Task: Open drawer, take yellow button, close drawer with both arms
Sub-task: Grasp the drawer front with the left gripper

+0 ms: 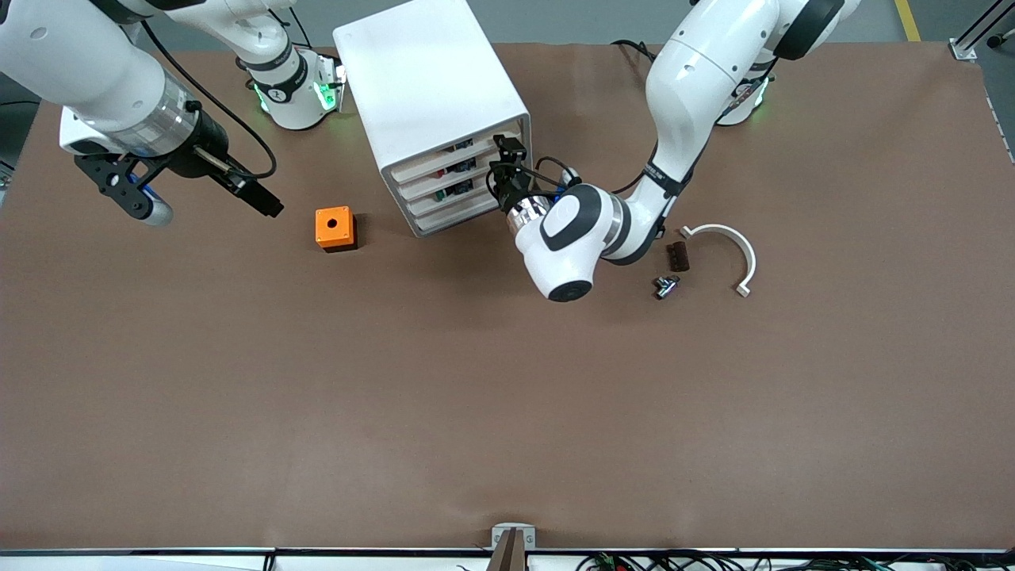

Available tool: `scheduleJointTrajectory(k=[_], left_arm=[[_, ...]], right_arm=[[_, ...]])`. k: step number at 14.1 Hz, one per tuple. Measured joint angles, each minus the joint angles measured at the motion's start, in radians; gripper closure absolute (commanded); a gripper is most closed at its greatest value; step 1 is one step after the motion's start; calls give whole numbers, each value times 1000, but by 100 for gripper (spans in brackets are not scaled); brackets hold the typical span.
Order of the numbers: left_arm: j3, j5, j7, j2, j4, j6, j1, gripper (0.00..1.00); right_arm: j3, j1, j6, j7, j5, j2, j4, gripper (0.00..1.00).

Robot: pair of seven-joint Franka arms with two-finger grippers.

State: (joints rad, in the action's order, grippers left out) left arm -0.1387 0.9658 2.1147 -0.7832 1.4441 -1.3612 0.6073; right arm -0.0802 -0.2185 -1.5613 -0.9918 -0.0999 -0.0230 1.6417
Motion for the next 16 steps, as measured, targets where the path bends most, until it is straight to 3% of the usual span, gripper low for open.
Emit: scheduleJointTrajectory(k=[5, 16], left_arm=[[-26, 0, 0, 0, 8, 28, 5, 85], [-20, 29, 0, -1, 11, 25, -33, 84]], right_arm=[[0, 0, 0, 0, 0, 0, 0, 0], [0, -35, -4, -63, 0, 0, 1, 0]])
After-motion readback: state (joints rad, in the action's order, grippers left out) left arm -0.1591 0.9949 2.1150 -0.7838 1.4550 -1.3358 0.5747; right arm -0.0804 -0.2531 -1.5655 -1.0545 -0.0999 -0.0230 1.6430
